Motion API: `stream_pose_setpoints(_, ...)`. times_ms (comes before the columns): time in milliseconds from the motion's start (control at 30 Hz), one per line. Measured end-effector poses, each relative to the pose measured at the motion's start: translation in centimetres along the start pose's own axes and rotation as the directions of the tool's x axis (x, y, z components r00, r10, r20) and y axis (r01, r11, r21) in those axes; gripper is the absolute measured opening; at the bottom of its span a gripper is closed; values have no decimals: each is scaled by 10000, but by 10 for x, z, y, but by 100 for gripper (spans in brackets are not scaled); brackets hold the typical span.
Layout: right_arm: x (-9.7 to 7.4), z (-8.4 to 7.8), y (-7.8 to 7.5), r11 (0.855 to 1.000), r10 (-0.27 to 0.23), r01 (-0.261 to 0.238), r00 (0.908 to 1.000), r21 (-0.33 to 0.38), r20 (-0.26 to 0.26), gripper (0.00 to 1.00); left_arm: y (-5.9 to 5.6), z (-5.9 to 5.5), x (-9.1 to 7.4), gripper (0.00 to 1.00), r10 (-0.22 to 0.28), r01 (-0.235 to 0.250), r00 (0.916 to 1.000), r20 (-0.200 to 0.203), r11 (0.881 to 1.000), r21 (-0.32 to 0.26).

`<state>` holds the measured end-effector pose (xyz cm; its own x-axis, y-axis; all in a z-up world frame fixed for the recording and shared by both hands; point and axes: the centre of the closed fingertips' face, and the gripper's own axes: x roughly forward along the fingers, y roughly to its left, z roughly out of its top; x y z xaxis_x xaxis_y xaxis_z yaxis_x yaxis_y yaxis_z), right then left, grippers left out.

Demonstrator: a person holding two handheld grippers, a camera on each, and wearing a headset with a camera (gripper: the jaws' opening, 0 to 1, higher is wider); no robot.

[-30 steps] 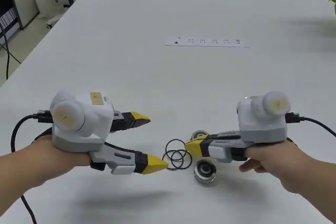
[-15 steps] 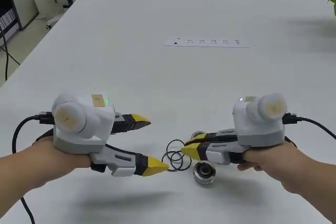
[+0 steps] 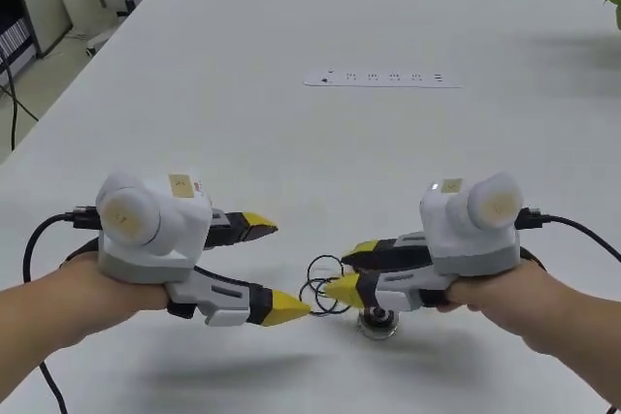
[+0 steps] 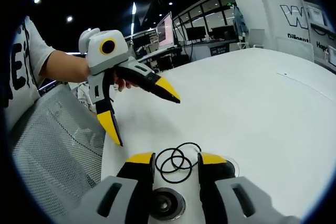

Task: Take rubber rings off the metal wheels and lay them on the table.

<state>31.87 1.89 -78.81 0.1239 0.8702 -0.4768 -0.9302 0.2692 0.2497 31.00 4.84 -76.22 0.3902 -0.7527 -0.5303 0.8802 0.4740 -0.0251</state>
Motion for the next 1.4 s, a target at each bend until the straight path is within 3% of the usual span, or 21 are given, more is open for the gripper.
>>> stream_pose_setpoints(333, -10, 9, -3, 9998, -11, 19, 9993, -193, 384, 37, 1, 4, 2, 65, -52, 52, 10000, 49, 10000, -14)
stream_pose_setpoints(833, -36, 14, -26, 9977, -671, 662, 9934, 127, 929, 38, 3, 20, 13, 63, -126, 124, 9998, 174, 9998, 121)
stream_pose_setpoints(1400, -49, 1, -42, 9938, -1108, 1092, 9896, 220, 915, 35, 10, 31, 30, 55, -127, 125, 9995, 295, 9999, 97)
